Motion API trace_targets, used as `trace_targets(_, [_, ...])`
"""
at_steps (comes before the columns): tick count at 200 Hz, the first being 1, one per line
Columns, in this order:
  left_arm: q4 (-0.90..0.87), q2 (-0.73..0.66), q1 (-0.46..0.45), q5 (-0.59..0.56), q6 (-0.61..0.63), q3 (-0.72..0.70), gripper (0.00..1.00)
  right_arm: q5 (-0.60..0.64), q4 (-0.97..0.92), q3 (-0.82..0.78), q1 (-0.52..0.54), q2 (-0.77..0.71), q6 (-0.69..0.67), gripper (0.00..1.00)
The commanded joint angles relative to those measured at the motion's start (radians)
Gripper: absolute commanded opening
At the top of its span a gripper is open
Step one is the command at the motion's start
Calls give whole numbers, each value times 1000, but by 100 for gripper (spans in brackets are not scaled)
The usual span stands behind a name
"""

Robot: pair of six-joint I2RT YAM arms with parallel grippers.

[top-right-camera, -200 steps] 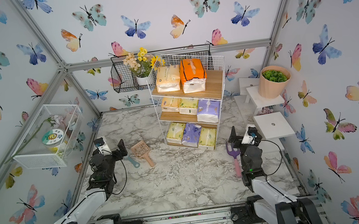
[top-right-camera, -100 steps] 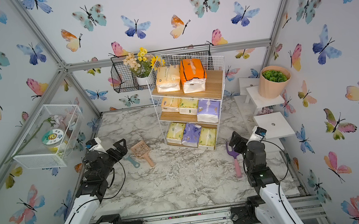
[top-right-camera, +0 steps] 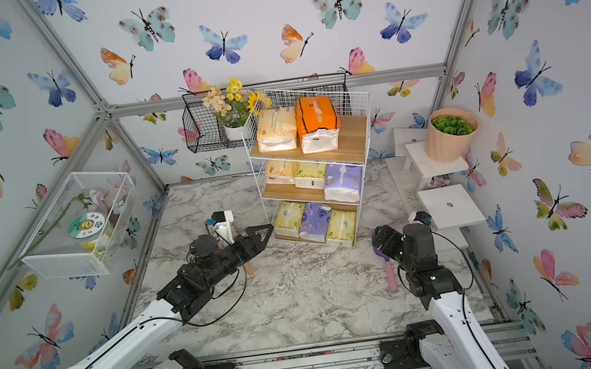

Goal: Remove the tissue boxes from the shelf
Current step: Pick up a box of tissues from the shelf.

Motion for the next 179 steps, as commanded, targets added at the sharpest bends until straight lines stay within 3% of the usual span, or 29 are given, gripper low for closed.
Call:
trace_targets(1, [128,97,-75,-73,-23,92,78,-28,-46,27,-6,-25,22,92])
trace_targets(62, [207,375,-190,-66,-60,323,67,3,-56,46,-6,-72,39,92])
trace_targets(142, [141,530,-183,-154,63,531,57,52,-93,62,-6,-107,35,91])
trace_targets(179, [97,588,-161,-124,70,600,53,95,-89,81,-6,-120,15,91])
